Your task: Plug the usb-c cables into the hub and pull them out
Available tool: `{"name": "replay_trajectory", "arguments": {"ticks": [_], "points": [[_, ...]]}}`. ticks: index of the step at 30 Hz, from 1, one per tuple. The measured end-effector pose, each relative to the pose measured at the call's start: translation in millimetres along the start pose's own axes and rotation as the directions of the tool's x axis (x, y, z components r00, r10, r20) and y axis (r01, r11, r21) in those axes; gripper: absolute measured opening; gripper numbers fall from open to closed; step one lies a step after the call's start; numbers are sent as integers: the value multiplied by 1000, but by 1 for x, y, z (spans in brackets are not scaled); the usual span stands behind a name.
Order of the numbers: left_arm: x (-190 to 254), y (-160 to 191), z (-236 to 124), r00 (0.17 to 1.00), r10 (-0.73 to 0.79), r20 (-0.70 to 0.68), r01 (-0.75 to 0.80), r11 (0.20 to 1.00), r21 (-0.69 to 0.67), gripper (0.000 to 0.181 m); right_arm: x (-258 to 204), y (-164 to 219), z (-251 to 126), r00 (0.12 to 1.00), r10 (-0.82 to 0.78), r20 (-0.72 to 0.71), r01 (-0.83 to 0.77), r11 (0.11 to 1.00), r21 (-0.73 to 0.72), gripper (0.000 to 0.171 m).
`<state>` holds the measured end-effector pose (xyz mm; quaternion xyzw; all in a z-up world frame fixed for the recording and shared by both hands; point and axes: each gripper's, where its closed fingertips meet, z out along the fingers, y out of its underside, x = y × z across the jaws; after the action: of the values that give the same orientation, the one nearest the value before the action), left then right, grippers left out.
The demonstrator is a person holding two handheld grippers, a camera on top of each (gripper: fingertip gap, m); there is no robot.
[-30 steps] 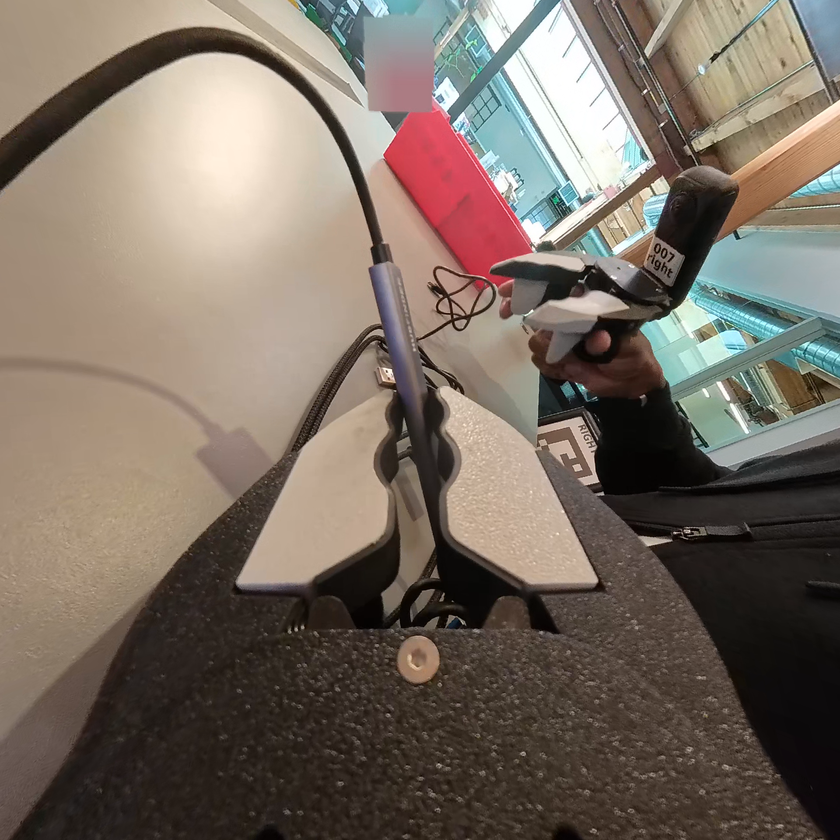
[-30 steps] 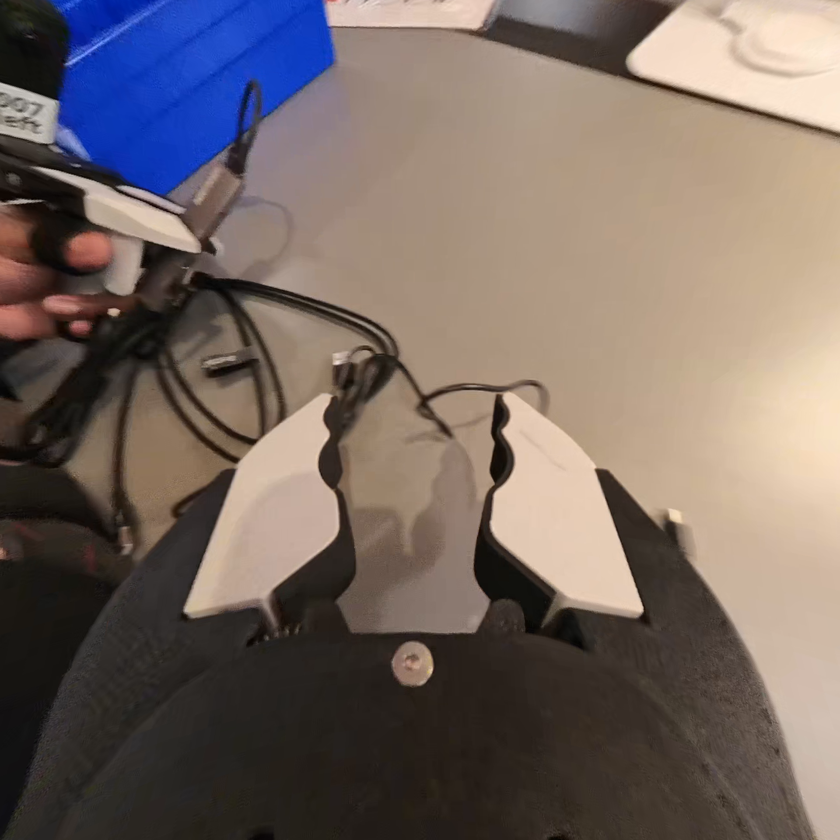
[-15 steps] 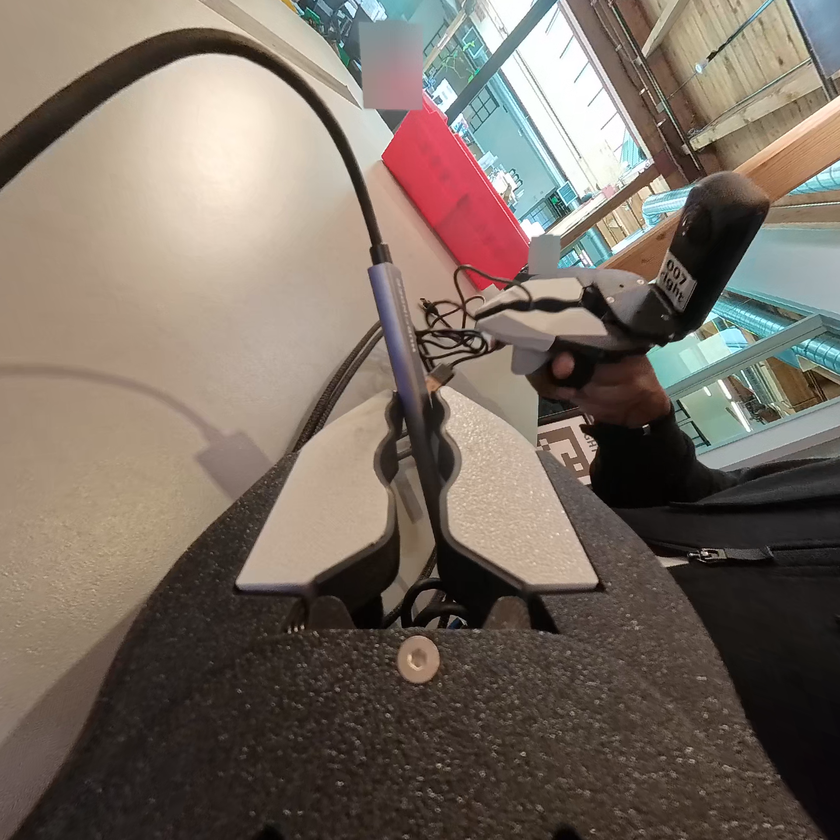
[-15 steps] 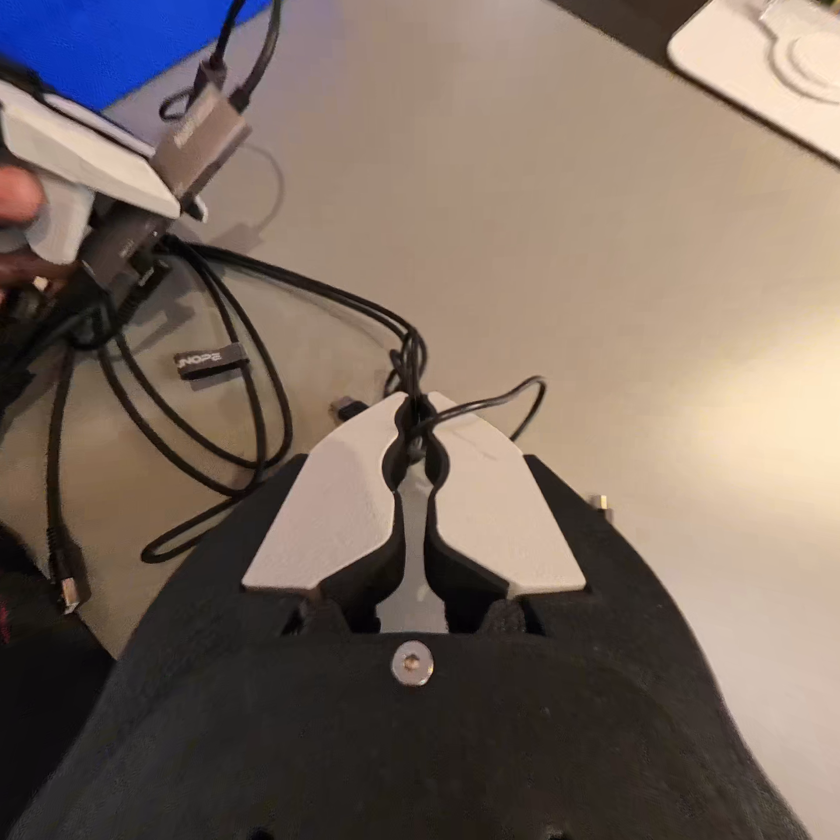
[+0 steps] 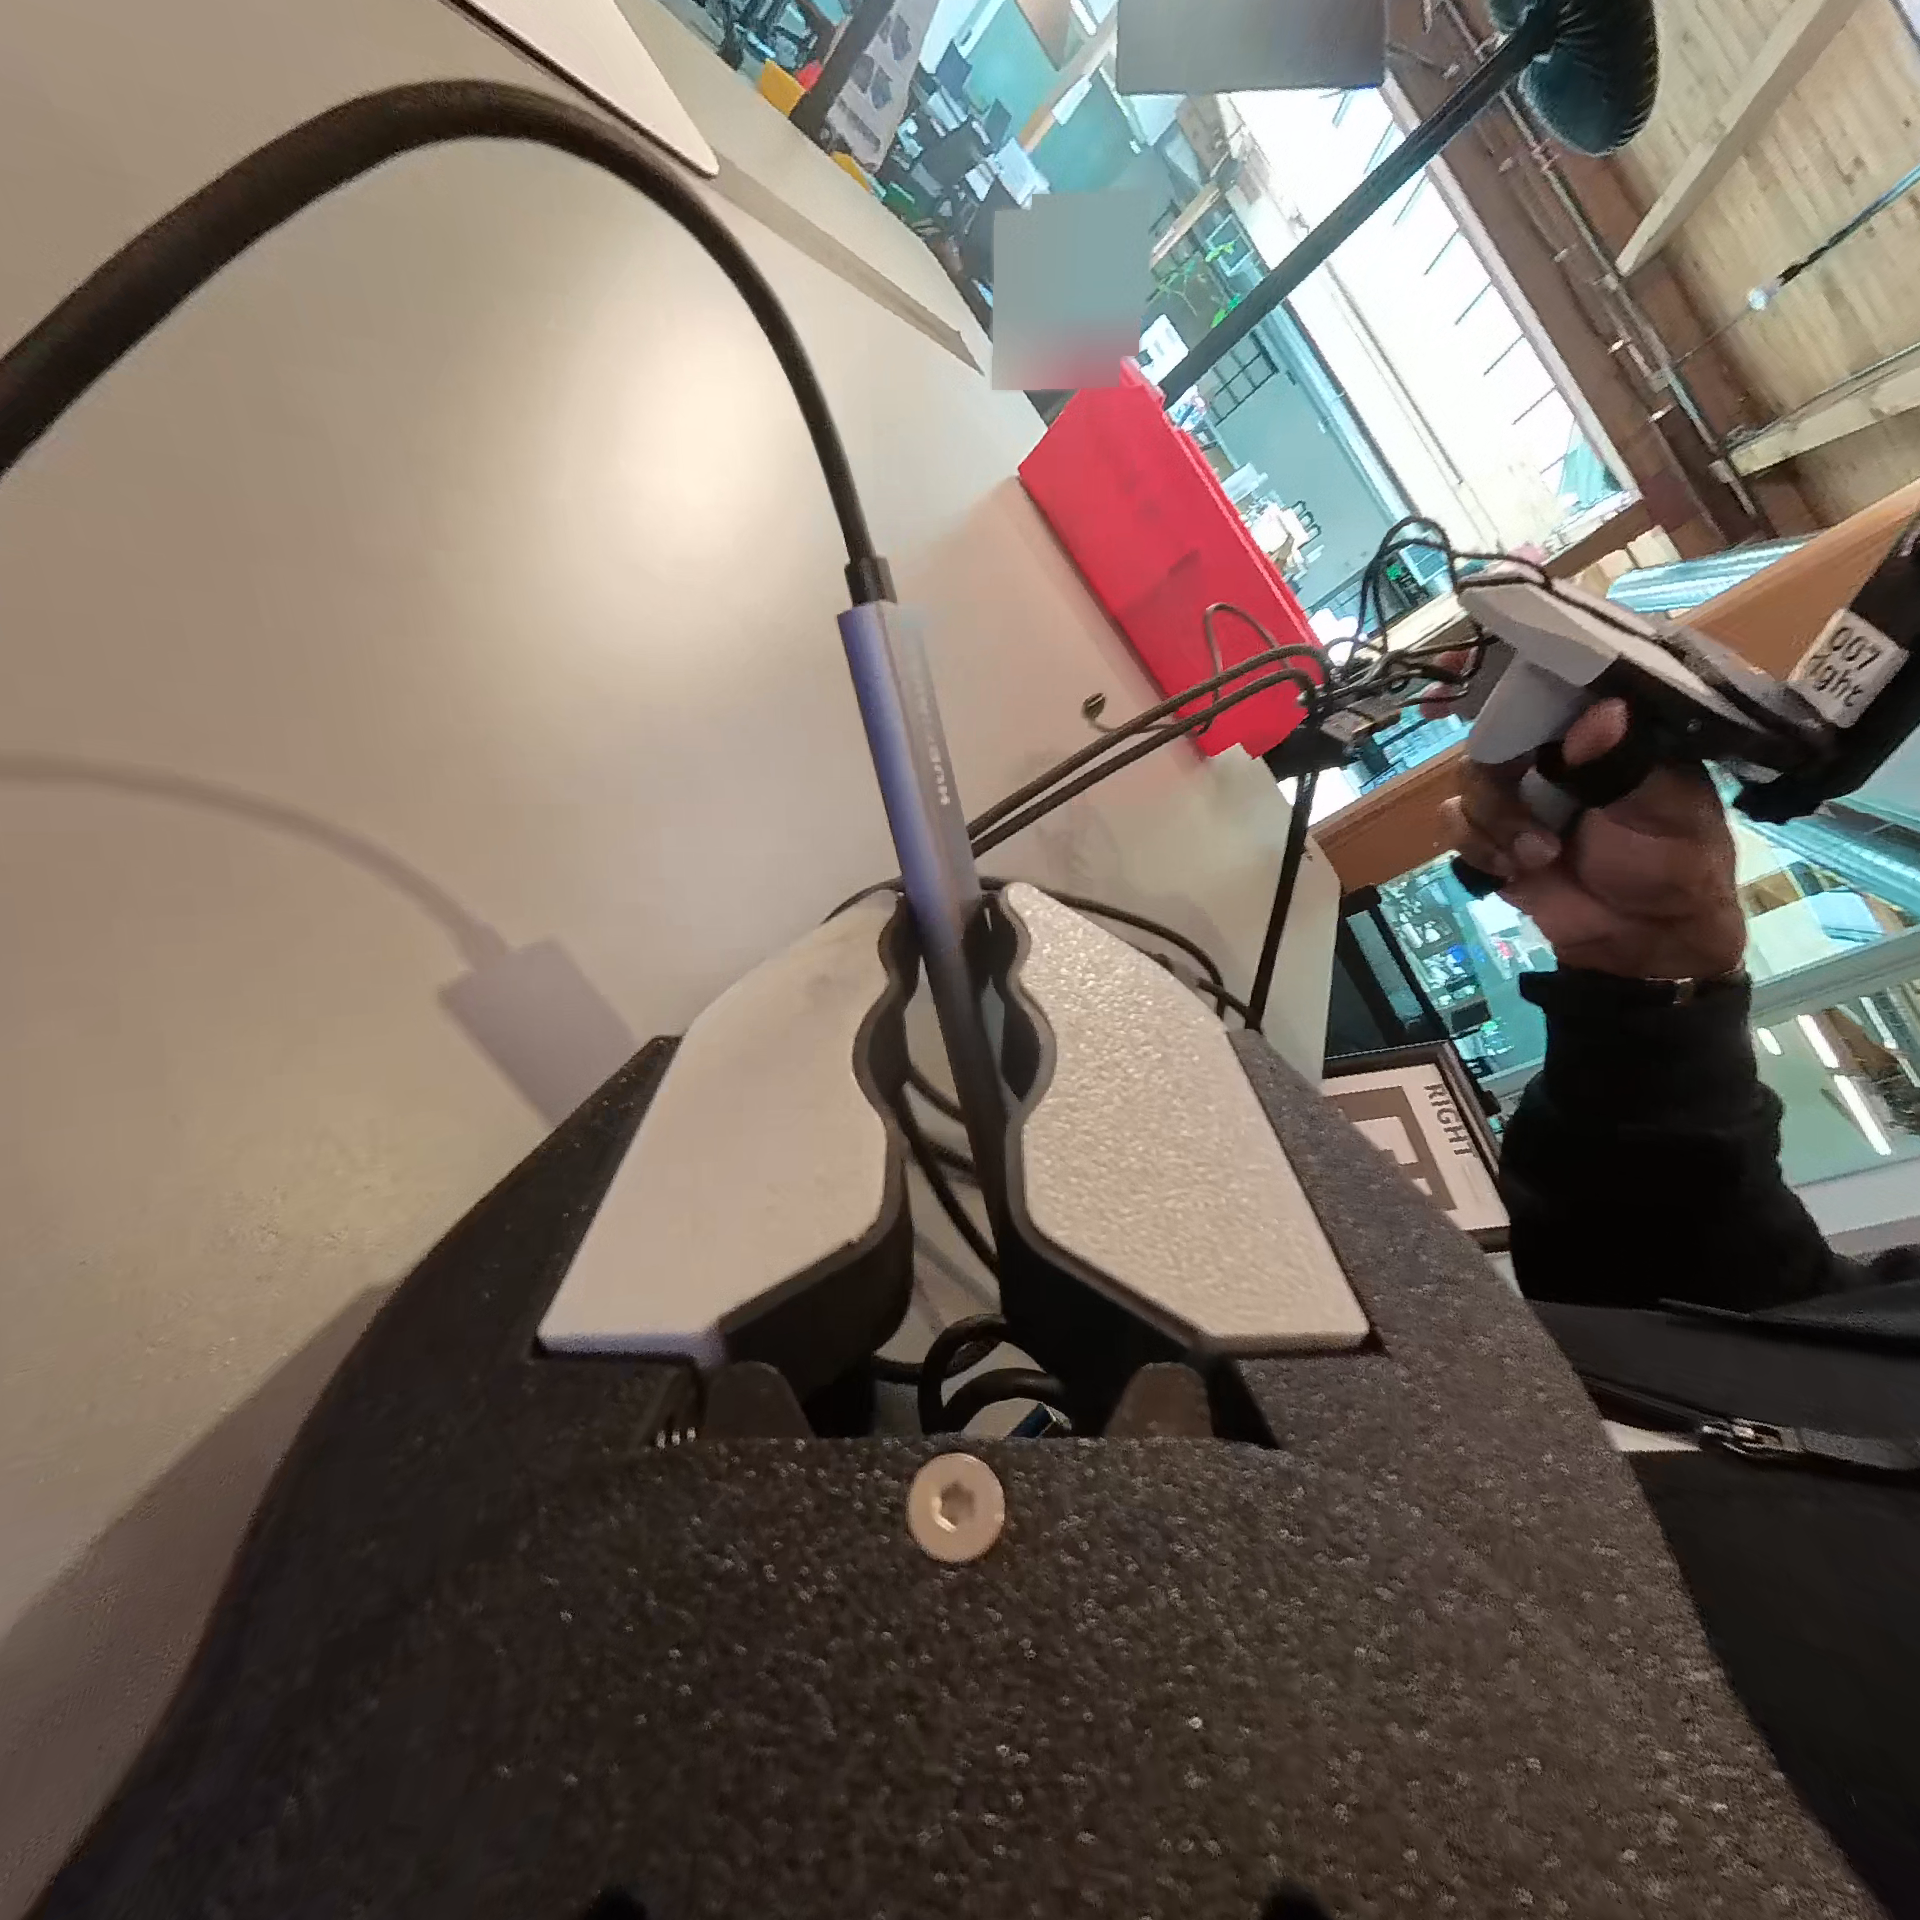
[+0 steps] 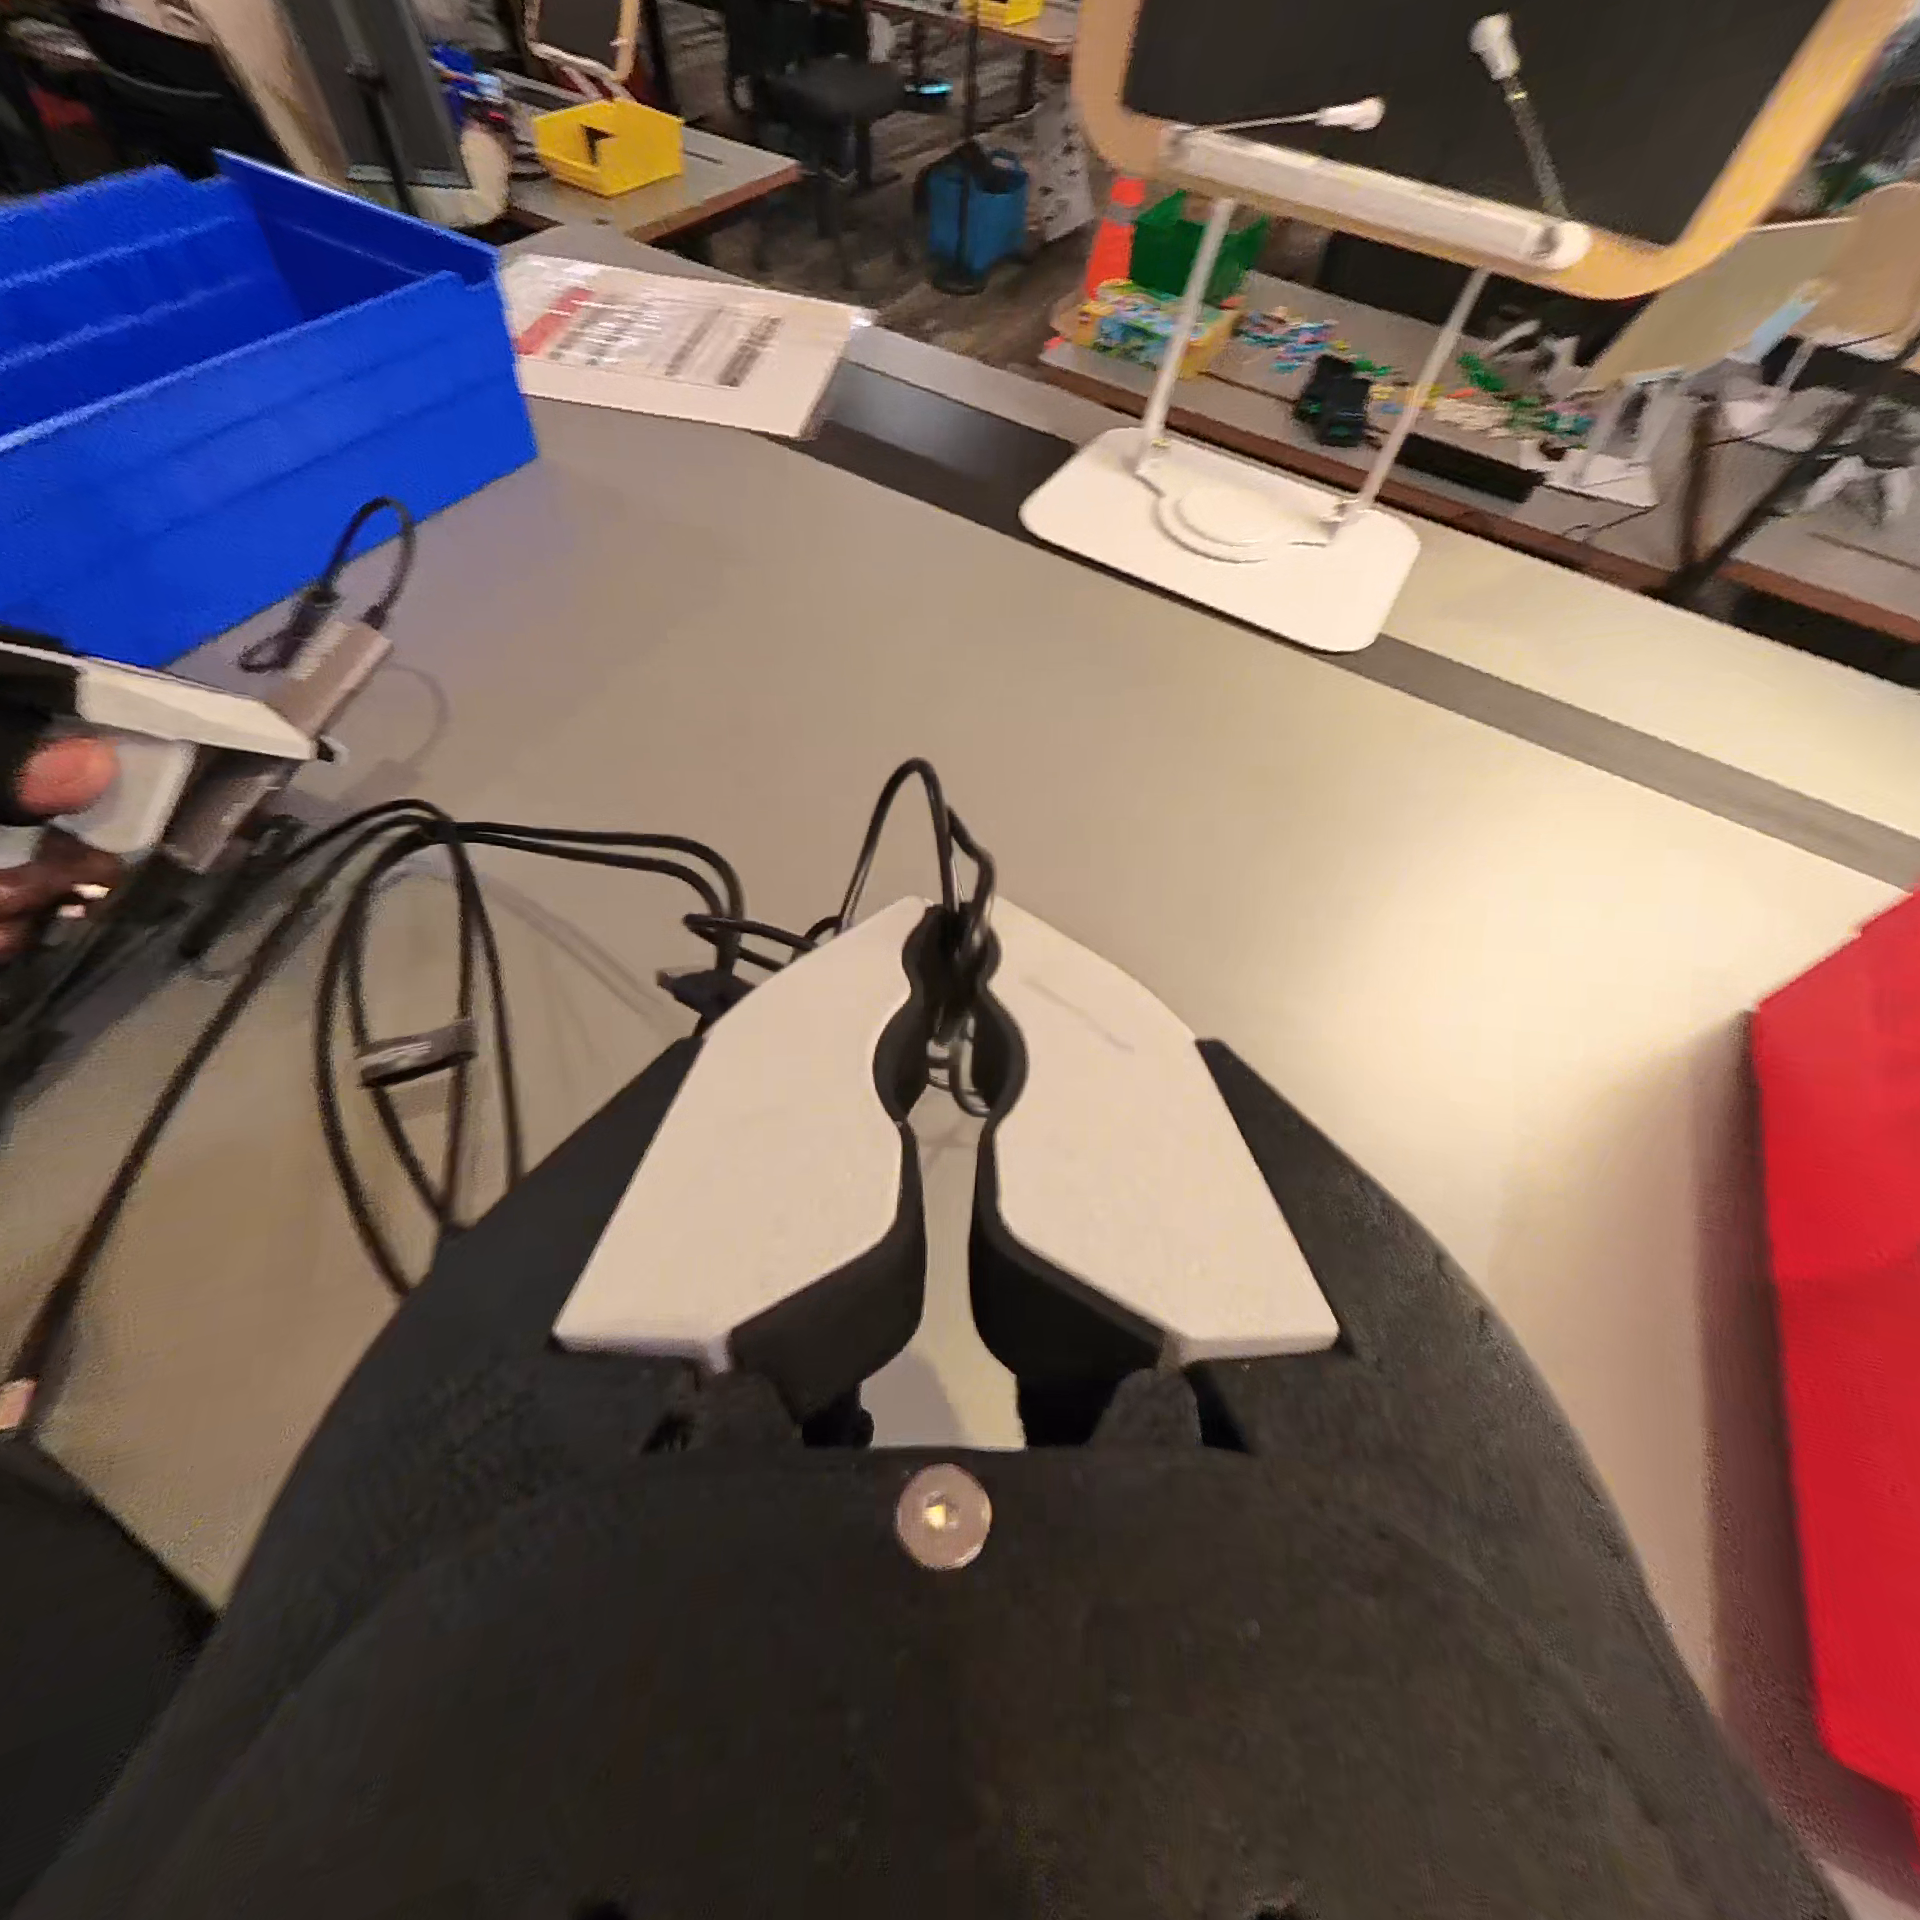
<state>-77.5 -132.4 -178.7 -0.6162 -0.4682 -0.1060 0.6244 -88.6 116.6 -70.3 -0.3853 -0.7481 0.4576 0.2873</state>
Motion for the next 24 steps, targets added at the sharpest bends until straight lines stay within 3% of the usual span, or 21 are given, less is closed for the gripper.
{"name": "replay_trajectory", "arguments": {"ticks": [6, 9, 14, 17, 20, 24], "points": [[-4, 18, 13, 979, 160, 123, -140, 978, -158, 14, 48, 8, -13, 981, -73, -180, 67, 997, -41, 2], [-5, 33, 20, 964, 225, 141, -181, 945, -274, 17, 40, 12, -6, 987, -74, -144, 69, 997, -41, 3], [-9, 35, 18, 941, 300, 155, -232, 908, -348, 26, 17, 17, 11, 989, -119, -90, 115, 992, -51, 2], [-6, 16, 10, 906, 375, 195, -296, 892, -342, 40, 3, 8, 15, 990, -132, -43, 132, 991, -9, 2], [17, -19, 8, 859, 471, 202, -411, 868, -279, 42, -10, -3, 17, 991, -136, 6, 136, 990, 40, 2], [63, -39, 46, 783, 621, 39, -584, 754, -300, 44, -28, -15, 21, 990, -124, 72, 117, 989, 93, 2]]}}
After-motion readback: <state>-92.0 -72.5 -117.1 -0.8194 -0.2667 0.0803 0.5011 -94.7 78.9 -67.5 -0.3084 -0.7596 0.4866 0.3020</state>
